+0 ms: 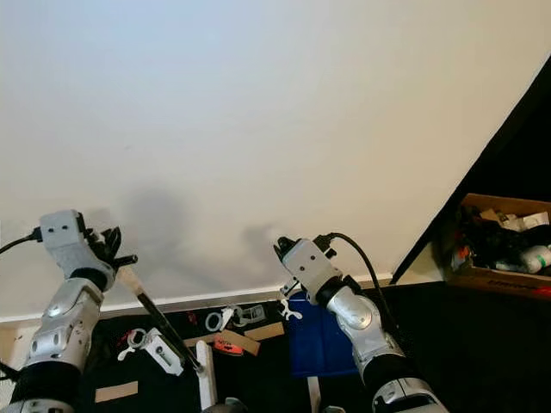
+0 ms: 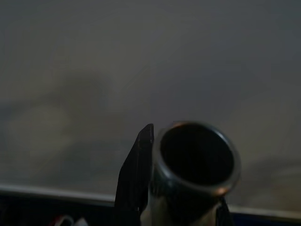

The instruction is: Sweep floor

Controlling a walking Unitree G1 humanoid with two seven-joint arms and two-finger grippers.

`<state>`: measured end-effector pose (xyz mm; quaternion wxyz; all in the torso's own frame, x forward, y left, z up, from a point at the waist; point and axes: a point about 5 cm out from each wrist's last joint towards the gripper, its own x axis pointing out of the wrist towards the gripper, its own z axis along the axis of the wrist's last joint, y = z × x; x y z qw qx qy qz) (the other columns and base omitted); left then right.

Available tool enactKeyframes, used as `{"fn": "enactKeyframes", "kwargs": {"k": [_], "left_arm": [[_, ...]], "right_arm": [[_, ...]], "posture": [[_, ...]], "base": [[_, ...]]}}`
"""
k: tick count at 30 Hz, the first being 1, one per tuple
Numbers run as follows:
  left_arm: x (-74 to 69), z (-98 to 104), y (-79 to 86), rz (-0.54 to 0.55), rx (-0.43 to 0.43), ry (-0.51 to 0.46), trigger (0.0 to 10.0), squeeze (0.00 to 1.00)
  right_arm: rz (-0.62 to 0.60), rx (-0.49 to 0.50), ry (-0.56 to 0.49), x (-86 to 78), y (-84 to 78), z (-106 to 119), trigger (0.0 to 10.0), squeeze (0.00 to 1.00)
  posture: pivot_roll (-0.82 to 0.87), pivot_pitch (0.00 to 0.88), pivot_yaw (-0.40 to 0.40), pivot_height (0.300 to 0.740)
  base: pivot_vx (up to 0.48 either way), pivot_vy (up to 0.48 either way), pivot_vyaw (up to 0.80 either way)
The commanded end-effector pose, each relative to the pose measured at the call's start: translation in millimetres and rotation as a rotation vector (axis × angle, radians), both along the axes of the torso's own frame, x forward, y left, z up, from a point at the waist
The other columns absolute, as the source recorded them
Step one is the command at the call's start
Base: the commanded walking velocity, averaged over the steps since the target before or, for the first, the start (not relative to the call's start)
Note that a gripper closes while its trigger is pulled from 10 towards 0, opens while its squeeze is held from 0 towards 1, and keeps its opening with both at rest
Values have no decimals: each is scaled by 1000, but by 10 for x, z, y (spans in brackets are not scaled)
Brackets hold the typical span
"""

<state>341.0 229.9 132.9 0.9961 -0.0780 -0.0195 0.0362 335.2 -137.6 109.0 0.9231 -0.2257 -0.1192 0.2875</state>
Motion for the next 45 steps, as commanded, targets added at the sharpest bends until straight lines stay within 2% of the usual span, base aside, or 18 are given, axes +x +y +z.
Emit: {"fn": "enactKeyframes", "kwargs": {"k": [1,3,6,8,9,11,13,19,22,26,29,30,32,33,35,39,40,45], "left_arm": [[7,152,192,52,113,-60,10000,0],[39,296,306,79,184,-97,10000,0],[44,350,346,69,168,-113,10000,0],[42,347,350,65,163,-114,10000,0],[26,223,329,69,153,-97,10000,0],[16,169,317,72,150,-95,10000,0],[-3,22,264,53,108,-64,10000,0],[-33,-207,137,30,14,-25,10000,0],[-33,-244,122,41,-54,-24,10000,0],[-25,-253,112,46,-96,-26,10000,0],[35,-216,53,39,-234,-58,10000,0],[35,-216,53,39,-234,-58,10000,0],[84,-158,-30,-21,-317,-91,10000,0],[84,-158,-30,-21,-317,-91,10000,0],[133,-89,-165,-100,-372,-124,10000,0],[162,-26,-307,-167,-389,-148,10000,0],[183,18,-477,-232,-405,-161,10000,0],[204,58,-732,-312,-433,-166,10000,0]], "right_arm": [[11,11,44,-73,34,-127,10000,0],[14,12,41,-74,35,-122,10000,0],[14,16,40,-77,29,-119,10000,0],[14,17,40,-78,27,-119,10000,0],[16,19,42,-78,38,-121,10000,0],[17,20,43,-77,45,-121,10000,0],[20,22,42,-68,60,-109,10000,0],[23,22,33,-45,62,-70,10000,0],[21,21,31,-43,47,-63,10000,0],[20,21,30,-45,40,-65,10000,0],[18,22,30,-52,36,-71,10000,0],[18,22,30,-52,36,-71,10000,0],[19,25,31,-55,44,-73,10000,0],[19,25,31,-55,44,-73,10000,0],[22,26,37,-57,56,-82,10000,0],[26,26,42,-57,67,-89,10000,0],[29,27,45,-53,83,-89,10000,0],[33,33,49,-47,111,-88,10000,0]], "posture": [[138,345,137,740],[136,350,140,740],[136,352,139,740],[136,352,139,740],[137,353,134,740],[137,353,134,740],[125,352,125,740],[110,350,125,740],[106,351,125,740],[103,351,125,740],[98,351,124,740],[98,351,124,740],[97,354,127,740],[97,354,127,740],[100,358,126,740],[103,363,126,740],[110,366,126,740],[115,369,128,740]], "base": [[0,0,0],[0,0,0],[0,0,0],[0,0,0],[0,0,0],[0,0,0],[0,0,0],[0,0,0],[0,0,0],[0,0,0],[0,0,0],[0,0,0],[0,0,0],[0,0,0],[0,0,0],[0,0,0],[0,0,0],[0,0,0]]}}
